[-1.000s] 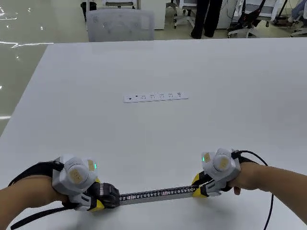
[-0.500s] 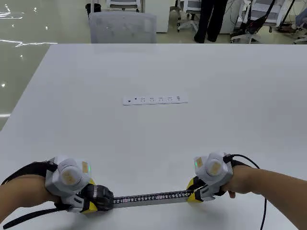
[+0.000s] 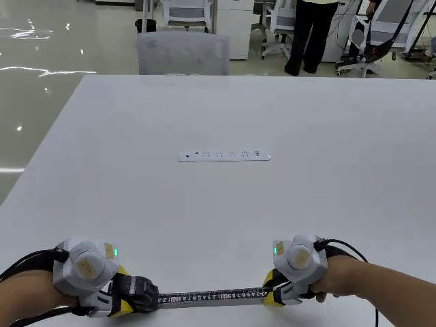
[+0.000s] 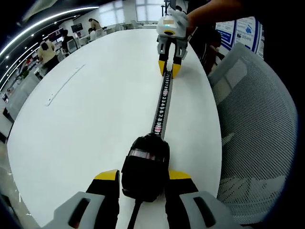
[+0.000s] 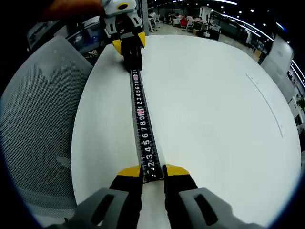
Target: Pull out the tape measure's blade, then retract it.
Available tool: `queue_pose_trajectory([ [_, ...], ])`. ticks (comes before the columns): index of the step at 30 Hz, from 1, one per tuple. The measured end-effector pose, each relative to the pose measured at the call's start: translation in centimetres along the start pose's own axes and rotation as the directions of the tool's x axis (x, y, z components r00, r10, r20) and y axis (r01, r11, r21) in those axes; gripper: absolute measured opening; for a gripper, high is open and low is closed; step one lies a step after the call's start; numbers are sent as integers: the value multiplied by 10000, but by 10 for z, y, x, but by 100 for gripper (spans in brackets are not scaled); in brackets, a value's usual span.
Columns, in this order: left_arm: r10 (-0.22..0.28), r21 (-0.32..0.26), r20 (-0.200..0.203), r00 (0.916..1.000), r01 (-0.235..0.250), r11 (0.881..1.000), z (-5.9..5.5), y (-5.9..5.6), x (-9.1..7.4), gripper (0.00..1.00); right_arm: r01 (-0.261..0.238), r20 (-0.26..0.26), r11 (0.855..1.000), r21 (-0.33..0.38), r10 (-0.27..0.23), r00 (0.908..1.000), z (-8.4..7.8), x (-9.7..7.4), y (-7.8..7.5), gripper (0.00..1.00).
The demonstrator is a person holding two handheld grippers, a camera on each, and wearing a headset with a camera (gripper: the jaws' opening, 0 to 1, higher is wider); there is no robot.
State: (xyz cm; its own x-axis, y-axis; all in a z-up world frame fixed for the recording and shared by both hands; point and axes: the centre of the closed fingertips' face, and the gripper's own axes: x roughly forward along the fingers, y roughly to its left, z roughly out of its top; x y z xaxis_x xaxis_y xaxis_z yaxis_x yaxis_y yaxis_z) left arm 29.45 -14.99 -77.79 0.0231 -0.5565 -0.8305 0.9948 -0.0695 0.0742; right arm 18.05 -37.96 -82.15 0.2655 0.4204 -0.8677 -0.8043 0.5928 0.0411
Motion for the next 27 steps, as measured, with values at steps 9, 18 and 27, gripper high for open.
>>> queue_pose_trajectory([
  [9, 885, -2645, 820, 9927, -639, 9623, -13, 7, -24, 63, 1732, 414, 9846, 238, -1741, 9839, 6, -8, -6, 32],
  [18, 1753, -3929, 1562, 9720, -1017, 9139, -22, -1, -35, 84, 2327, 1446, 9458, 2263, -2689, 9523, 0, -42, 4, 38],
  [27, 4752, -5938, 2713, 8370, -2431, 7670, -19, 29, -78, 94, 3435, 2026, 8666, 3619, -4328, 8784, -6, -80, 3, 64],
])
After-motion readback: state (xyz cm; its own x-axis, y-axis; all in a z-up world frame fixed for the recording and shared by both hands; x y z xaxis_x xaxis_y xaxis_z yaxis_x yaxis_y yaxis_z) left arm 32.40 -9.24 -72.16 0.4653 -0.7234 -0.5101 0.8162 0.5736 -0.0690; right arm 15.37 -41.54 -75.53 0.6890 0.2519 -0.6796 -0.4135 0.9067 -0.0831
